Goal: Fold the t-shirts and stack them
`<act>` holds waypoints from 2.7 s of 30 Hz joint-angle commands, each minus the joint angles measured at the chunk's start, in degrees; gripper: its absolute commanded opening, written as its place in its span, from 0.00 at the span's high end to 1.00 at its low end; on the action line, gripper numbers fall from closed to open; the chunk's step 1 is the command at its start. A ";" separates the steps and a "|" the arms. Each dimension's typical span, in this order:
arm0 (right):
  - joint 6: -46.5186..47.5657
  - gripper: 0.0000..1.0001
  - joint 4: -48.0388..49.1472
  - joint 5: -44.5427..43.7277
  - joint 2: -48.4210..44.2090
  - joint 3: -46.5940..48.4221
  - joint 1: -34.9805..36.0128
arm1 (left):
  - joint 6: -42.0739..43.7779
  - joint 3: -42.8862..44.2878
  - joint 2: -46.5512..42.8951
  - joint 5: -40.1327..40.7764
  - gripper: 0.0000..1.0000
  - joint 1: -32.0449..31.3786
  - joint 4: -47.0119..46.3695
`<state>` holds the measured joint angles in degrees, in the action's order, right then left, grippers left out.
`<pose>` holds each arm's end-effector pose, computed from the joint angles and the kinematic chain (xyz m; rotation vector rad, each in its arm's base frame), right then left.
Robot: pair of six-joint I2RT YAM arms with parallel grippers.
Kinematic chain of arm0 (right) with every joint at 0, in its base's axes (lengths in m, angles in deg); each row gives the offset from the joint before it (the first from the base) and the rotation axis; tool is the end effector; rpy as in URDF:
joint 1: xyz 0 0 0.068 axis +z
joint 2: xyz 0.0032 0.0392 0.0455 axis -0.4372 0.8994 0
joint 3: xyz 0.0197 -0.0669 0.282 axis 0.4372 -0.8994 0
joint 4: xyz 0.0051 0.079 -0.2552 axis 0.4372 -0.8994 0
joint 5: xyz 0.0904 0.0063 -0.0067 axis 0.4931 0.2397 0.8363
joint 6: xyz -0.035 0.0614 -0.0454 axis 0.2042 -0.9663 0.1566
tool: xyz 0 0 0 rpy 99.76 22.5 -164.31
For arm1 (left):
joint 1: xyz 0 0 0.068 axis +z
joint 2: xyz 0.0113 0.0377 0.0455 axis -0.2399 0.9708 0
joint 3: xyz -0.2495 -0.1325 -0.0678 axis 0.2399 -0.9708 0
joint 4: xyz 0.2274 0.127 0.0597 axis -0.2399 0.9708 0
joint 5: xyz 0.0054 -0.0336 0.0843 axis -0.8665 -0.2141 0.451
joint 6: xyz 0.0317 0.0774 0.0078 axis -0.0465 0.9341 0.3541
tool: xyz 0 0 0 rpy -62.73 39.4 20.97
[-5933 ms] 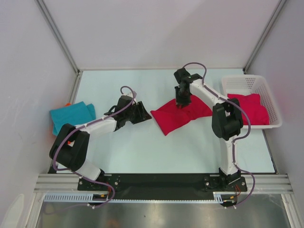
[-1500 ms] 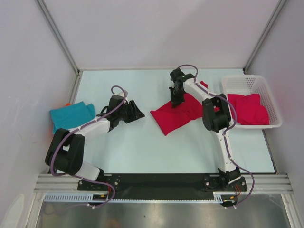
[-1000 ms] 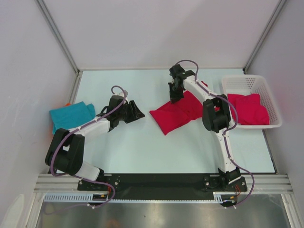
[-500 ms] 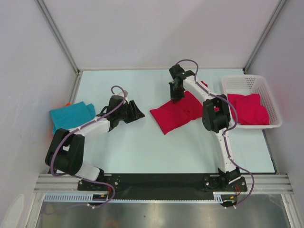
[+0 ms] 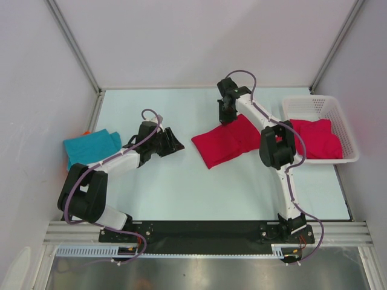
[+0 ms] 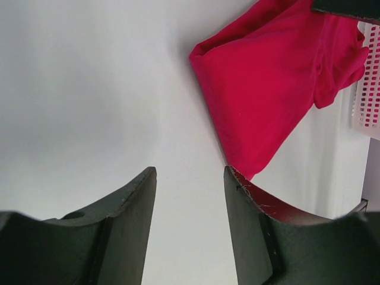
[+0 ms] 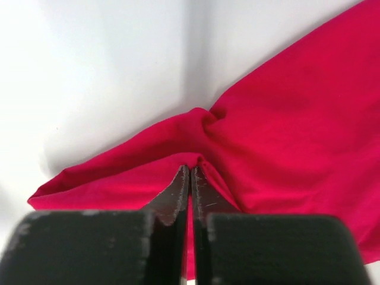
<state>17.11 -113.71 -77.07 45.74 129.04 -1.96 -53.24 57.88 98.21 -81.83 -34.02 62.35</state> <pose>0.4929 0.2140 0.1955 -0.1207 2.6835 0.1445 0.3070 -0.1332 0.1851 -0.2480 2.3620 -0.8293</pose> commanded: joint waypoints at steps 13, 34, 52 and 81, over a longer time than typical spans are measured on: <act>1.08 0.62 -1.74 -2.05 -1.91 6.44 -1.47 | 0.93 0.47 -0.47 -1.23 0.45 0.72 -2.60; 0.90 0.61 -0.68 -4.77 -22.48 -12.90 -1.47 | -13.49 1.51 22.47 -8.97 0.38 -6.84 -27.65; 1.17 0.62 -3.49 -7.50 -29.77 -17.20 -1.99 | -17.45 3.72 27.75 -13.01 0.92 -8.69 -35.48; -2.87 0.62 2.84 -4.86 -41.82 -33.47 1.09 | -2.86 -7.47 -9.63 -5.10 0.89 -6.84 -4.98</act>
<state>14.53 -111.68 -80.69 7.77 95.55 -0.43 -58.77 41.64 83.08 -86.31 -40.23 58.11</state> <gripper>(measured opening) 0.381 0.115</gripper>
